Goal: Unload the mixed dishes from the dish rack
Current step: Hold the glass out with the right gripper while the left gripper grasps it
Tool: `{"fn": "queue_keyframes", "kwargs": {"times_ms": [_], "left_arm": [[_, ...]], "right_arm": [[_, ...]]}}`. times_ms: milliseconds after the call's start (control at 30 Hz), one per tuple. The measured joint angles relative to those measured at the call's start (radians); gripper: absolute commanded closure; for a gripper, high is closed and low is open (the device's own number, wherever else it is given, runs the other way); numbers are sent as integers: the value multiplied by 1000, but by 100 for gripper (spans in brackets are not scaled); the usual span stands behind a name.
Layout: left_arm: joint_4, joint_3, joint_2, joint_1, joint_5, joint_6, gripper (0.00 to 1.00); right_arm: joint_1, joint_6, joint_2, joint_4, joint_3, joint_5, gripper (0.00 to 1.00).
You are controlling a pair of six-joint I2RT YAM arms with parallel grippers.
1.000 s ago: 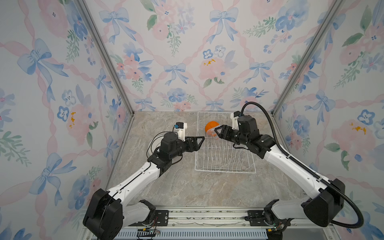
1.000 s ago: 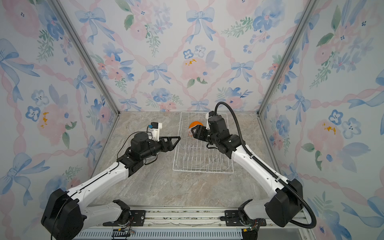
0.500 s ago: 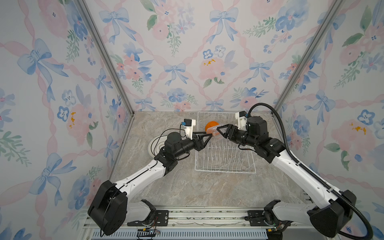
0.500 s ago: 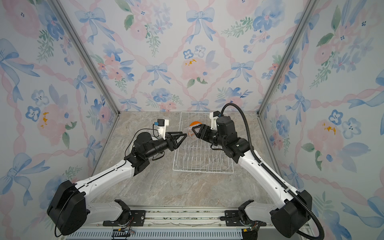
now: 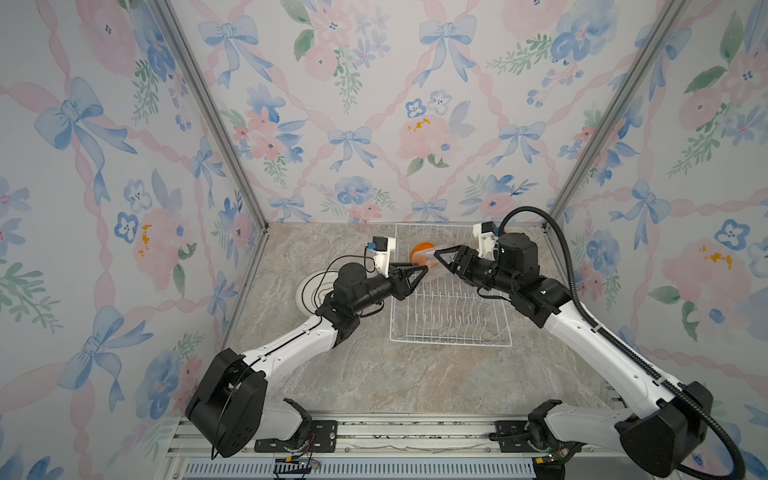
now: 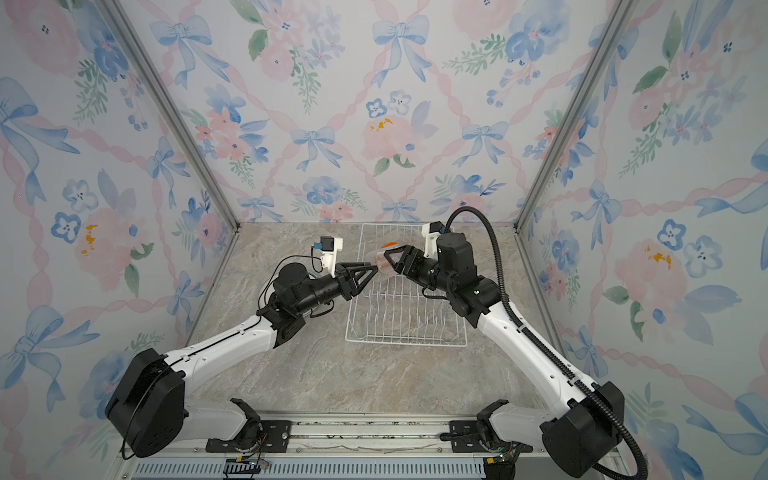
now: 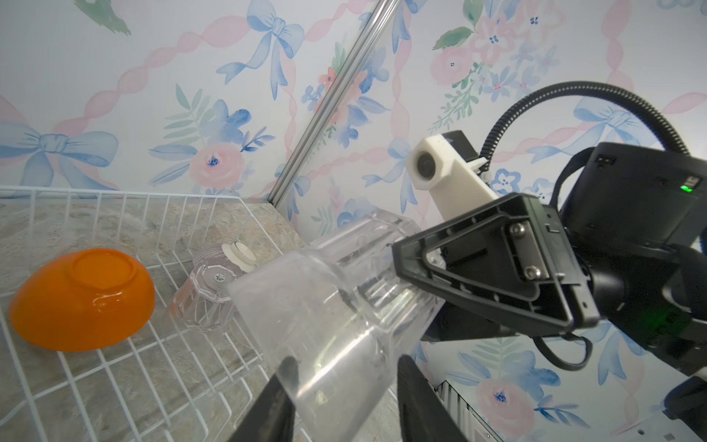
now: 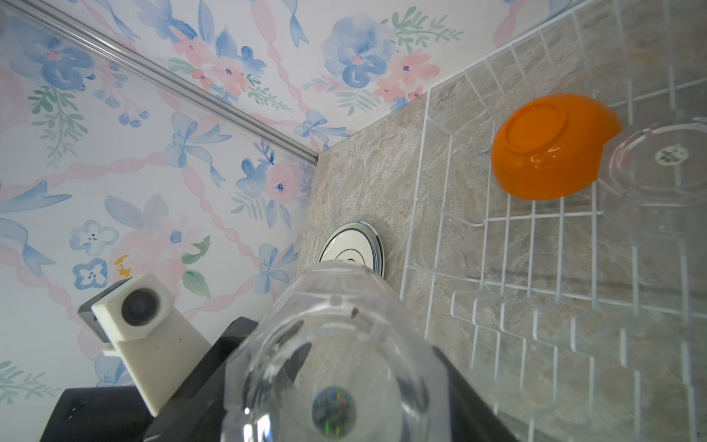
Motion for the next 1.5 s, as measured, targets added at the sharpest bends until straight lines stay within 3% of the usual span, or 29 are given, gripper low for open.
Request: {"fn": "queue_keyframes", "kwargs": {"times_ms": [100, 300, 567, 700, 1500], "left_arm": [[5, 9, 13, 0, 16, -8, 56], [18, 10, 15, 2, 21, -55, 80], [74, 10, 16, 2, 60, -88, 83], [80, 9, 17, 2, 65, -88, 100], [109, -36, -14, -9, 50, -86, 100]], "right_arm": [[0, 13, 6, 19, -6, -16, 46], [0, 30, 7, 59, -15, -25, 46], [-8, 76, 7, 145, -35, -21, 46], [-9, 91, 7, 171, -48, -21, 46], [-6, 130, 30, 208, -52, -47, 41]]}}
